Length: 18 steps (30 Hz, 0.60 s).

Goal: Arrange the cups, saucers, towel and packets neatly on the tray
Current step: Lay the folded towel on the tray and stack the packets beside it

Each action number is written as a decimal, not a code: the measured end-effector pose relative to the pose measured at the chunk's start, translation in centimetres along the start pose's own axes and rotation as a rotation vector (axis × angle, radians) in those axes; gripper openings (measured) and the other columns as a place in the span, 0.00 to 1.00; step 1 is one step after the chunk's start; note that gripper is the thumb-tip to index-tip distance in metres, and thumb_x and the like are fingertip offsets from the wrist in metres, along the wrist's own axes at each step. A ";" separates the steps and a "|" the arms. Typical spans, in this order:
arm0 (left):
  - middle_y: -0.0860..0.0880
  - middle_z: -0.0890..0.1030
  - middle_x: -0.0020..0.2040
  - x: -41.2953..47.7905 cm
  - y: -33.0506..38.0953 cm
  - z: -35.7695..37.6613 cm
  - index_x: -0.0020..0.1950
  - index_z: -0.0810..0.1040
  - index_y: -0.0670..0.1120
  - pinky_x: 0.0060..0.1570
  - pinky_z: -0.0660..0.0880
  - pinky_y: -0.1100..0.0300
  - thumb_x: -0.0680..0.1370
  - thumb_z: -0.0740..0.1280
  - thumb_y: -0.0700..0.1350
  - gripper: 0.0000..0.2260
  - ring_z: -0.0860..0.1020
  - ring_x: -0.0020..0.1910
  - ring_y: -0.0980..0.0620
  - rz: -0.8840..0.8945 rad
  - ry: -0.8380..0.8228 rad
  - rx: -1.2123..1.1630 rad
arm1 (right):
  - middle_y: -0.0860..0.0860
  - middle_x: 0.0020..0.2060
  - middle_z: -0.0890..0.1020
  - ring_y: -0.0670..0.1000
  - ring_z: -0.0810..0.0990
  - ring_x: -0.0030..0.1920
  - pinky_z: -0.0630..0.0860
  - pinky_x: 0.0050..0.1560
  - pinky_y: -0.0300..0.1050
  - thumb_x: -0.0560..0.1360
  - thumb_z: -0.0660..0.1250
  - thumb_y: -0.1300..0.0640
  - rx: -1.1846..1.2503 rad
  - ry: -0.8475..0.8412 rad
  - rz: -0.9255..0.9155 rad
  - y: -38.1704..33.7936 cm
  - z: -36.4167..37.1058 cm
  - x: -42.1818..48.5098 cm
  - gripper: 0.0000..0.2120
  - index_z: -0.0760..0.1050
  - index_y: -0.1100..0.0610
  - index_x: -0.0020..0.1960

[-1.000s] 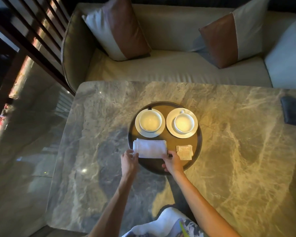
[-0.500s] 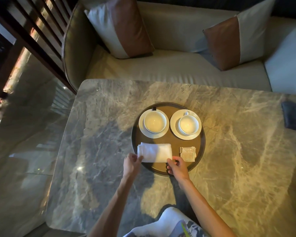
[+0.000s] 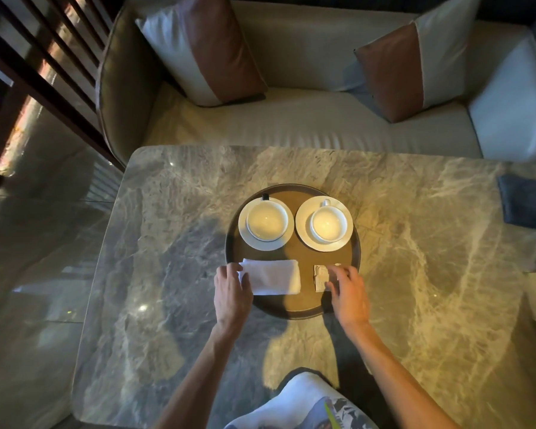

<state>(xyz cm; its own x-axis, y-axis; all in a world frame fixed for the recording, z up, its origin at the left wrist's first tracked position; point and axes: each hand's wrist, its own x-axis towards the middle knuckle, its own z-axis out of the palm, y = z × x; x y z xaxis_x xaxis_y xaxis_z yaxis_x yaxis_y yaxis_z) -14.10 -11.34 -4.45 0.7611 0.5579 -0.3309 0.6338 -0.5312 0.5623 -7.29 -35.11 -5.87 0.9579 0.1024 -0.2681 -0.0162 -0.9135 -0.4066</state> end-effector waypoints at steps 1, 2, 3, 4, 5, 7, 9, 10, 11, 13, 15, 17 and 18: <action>0.41 0.74 0.55 -0.1 0.4 0.2 0.58 0.74 0.41 0.54 0.72 0.50 0.80 0.62 0.43 0.09 0.72 0.56 0.42 0.006 -0.015 0.028 | 0.50 0.63 0.75 0.52 0.74 0.63 0.77 0.60 0.46 0.76 0.70 0.58 -0.017 -0.022 -0.021 0.3 -0.2 0.5 0.18 0.74 0.50 0.66; 0.41 0.74 0.57 -0.2 0.7 0.4 0.60 0.74 0.42 0.54 0.73 0.50 0.80 0.62 0.44 0.11 0.72 0.57 0.42 0.012 -0.029 0.048 | 0.50 0.64 0.74 0.53 0.73 0.65 0.76 0.61 0.47 0.77 0.69 0.58 -0.028 -0.045 -0.028 0.6 -0.4 1.0 0.19 0.74 0.51 0.67; 0.40 0.73 0.57 -0.3 0.9 0.5 0.61 0.74 0.42 0.55 0.73 0.50 0.80 0.62 0.44 0.11 0.72 0.57 0.41 0.016 -0.038 0.058 | 0.51 0.65 0.73 0.53 0.73 0.66 0.76 0.62 0.47 0.78 0.68 0.58 -0.034 -0.065 -0.029 0.7 -0.6 1.4 0.20 0.73 0.51 0.68; 0.40 0.73 0.58 -0.4 1.1 0.7 0.61 0.74 0.42 0.55 0.73 0.49 0.80 0.62 0.43 0.11 0.72 0.57 0.41 0.019 -0.039 0.059 | 0.51 0.66 0.73 0.53 0.72 0.66 0.76 0.63 0.47 0.78 0.67 0.57 -0.034 -0.083 -0.031 0.9 -0.7 1.8 0.19 0.73 0.51 0.69; 0.40 0.73 0.58 -0.6 1.2 0.7 0.61 0.74 0.42 0.55 0.73 0.49 0.80 0.61 0.43 0.11 0.72 0.57 0.41 0.020 -0.037 0.056 | 0.51 0.65 0.73 0.52 0.73 0.66 0.76 0.63 0.47 0.78 0.67 0.58 -0.029 -0.100 -0.038 1.0 -0.7 2.2 0.19 0.74 0.51 0.69; 0.41 0.73 0.58 -0.8 1.3 0.8 0.61 0.73 0.43 0.54 0.73 0.49 0.80 0.60 0.42 0.11 0.72 0.57 0.42 0.021 -0.029 0.048 | 0.51 0.63 0.74 0.52 0.74 0.64 0.76 0.62 0.46 0.78 0.67 0.58 -0.015 -0.125 -0.054 1.1 -0.8 2.7 0.17 0.75 0.52 0.67; 0.41 0.73 0.57 -1.0 1.2 0.8 0.61 0.73 0.43 0.54 0.74 0.49 0.81 0.59 0.42 0.10 0.72 0.57 0.41 0.028 -0.023 0.045 | 0.51 0.62 0.74 0.52 0.74 0.63 0.76 0.62 0.45 0.78 0.67 0.59 0.011 -0.137 -0.041 1.3 -0.6 3.1 0.16 0.76 0.53 0.66; 0.41 0.73 0.57 -1.0 1.2 0.8 0.62 0.73 0.43 0.54 0.74 0.48 0.81 0.59 0.42 0.11 0.72 0.57 0.42 0.030 -0.022 0.045 | 0.52 0.62 0.74 0.52 0.75 0.63 0.76 0.62 0.45 0.78 0.67 0.59 0.035 -0.136 -0.023 1.4 -0.6 3.2 0.16 0.77 0.53 0.65; 0.41 0.73 0.57 -1.0 1.1 0.8 0.62 0.73 0.43 0.54 0.74 0.48 0.81 0.58 0.41 0.11 0.72 0.57 0.42 0.029 -0.021 0.045 | 0.52 0.61 0.74 0.52 0.75 0.62 0.76 0.62 0.45 0.78 0.67 0.59 0.065 -0.133 -0.001 1.5 -0.5 3.3 0.15 0.78 0.54 0.65; 0.42 0.73 0.57 -1.0 1.0 0.7 0.62 0.73 0.44 0.55 0.74 0.48 0.81 0.58 0.41 0.12 0.72 0.57 0.42 0.025 -0.011 0.042 | 0.53 0.59 0.75 0.53 0.77 0.61 0.76 0.61 0.43 0.79 0.66 0.60 0.117 -0.126 0.029 1.7 -0.4 3.5 0.14 0.79 0.55 0.63; 0.42 0.74 0.58 -0.9 0.9 0.7 0.63 0.74 0.44 0.57 0.74 0.48 0.81 0.58 0.41 0.12 0.72 0.57 0.42 0.021 0.002 0.038 | 0.53 0.58 0.75 0.53 0.77 0.60 0.75 0.58 0.41 0.79 0.66 0.60 0.131 -0.129 0.030 1.8 -0.4 3.7 0.14 0.80 0.56 0.63; 0.42 0.74 0.58 -0.8 0.8 0.7 0.63 0.74 0.44 0.57 0.74 0.47 0.81 0.58 0.40 0.12 0.73 0.58 0.42 0.017 0.013 0.032 | 0.53 0.57 0.75 0.54 0.77 0.59 0.75 0.58 0.42 0.78 0.66 0.60 0.126 -0.129 0.026 2.0 -0.4 3.9 0.14 0.80 0.55 0.62; 0.42 0.74 0.58 -0.7 0.8 0.7 0.63 0.74 0.44 0.57 0.74 0.47 0.81 0.58 0.40 0.12 0.73 0.58 0.42 0.016 0.020 0.028 | 0.53 0.57 0.75 0.54 0.77 0.59 0.76 0.58 0.43 0.78 0.66 0.60 0.124 -0.131 0.023 2.0 -0.5 4.0 0.14 0.80 0.55 0.62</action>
<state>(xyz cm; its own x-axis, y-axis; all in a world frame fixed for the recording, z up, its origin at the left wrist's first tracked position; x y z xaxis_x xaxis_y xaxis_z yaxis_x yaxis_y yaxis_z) -14.03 -12.62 -4.30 0.7682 0.5617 -0.3071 0.6258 -0.5576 0.5454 -3.34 -36.71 -7.38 0.9117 0.1395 -0.3865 -0.0807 -0.8615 -0.5013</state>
